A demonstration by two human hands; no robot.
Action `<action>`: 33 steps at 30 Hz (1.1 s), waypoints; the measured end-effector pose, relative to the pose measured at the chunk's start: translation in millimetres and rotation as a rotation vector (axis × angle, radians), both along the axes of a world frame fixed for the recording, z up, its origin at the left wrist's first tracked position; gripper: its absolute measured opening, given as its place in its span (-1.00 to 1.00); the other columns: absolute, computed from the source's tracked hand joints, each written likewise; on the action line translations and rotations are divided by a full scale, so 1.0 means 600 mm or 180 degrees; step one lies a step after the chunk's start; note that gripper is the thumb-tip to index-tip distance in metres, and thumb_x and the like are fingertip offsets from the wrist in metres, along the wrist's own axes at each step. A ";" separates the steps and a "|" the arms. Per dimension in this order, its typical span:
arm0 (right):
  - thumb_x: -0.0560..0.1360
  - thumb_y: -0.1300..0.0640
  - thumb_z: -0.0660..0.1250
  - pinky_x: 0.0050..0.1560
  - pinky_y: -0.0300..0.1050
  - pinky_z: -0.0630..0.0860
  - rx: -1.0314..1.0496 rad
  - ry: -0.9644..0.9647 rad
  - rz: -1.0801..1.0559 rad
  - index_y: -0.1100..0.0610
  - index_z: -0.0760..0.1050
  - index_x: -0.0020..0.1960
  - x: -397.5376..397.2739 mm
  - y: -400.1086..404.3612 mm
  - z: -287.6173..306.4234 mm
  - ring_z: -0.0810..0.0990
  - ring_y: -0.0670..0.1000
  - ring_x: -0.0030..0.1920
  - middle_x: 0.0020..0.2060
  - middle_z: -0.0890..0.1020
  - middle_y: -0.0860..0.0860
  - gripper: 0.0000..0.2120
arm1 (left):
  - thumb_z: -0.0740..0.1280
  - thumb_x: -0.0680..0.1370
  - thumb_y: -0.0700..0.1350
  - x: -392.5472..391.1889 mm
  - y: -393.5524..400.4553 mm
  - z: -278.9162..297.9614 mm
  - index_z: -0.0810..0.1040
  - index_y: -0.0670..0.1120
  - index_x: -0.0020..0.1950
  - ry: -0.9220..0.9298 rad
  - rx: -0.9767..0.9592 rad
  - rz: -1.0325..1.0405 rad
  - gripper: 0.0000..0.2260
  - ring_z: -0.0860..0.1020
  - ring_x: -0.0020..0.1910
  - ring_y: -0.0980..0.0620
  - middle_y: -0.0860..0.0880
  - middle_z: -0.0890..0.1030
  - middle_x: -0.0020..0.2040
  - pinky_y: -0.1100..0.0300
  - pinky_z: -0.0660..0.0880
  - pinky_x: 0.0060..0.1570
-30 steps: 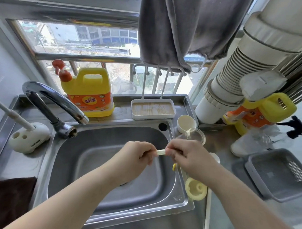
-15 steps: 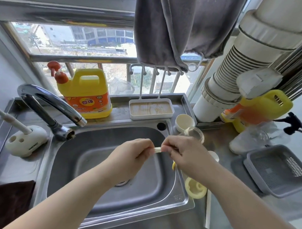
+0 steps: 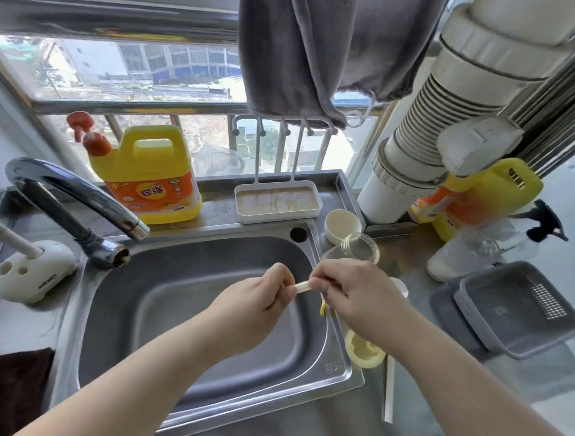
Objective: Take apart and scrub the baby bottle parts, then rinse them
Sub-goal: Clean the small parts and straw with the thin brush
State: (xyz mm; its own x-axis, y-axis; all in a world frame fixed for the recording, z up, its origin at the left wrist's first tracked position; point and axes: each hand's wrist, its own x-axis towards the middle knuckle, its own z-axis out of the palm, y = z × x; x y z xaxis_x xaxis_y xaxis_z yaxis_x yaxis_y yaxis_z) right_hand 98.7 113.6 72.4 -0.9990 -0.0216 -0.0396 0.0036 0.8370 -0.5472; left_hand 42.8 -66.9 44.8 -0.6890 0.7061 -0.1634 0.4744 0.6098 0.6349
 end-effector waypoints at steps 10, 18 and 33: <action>0.54 0.02 0.27 -0.20 -0.05 0.49 0.0038 -0.0102 -0.0501 -0.05 0.54 -0.15 0.023 0.046 -0.009 0.52 -0.10 -0.24 -0.33 0.55 -0.17 -0.88 | 0.04 0.65 0.01 0.001 0.034 -0.004 0.22 0.06 -0.05 0.0187 -0.0307 -0.0149 -0.90 0.35 -0.26 -0.04 0.09 0.36 -0.34 0.13 0.21 -0.29; 0.54 0.03 0.28 -0.16 0.01 0.50 -0.0003 -0.0075 -0.0556 -0.01 0.54 -0.14 0.043 0.072 -0.011 0.54 -0.06 -0.23 -0.30 0.59 -0.10 -0.88 | 0.06 0.64 0.02 0.014 0.068 -0.004 0.23 0.04 -0.05 0.0189 -0.0080 -0.0225 -0.89 0.36 -0.25 -0.04 0.08 0.40 -0.30 0.09 0.29 -0.24; 0.54 0.08 0.28 -0.41 -0.31 0.31 0.0022 -0.0360 -0.1105 -0.03 0.52 -0.17 0.154 0.188 -0.026 0.49 -0.21 -0.40 -0.43 0.54 -0.11 -0.88 | 0.13 0.63 -0.08 0.040 0.102 -0.057 0.31 0.10 -0.14 -0.0422 0.0152 0.0110 -0.84 0.40 -0.34 0.19 0.10 0.49 -0.26 0.35 0.34 -0.32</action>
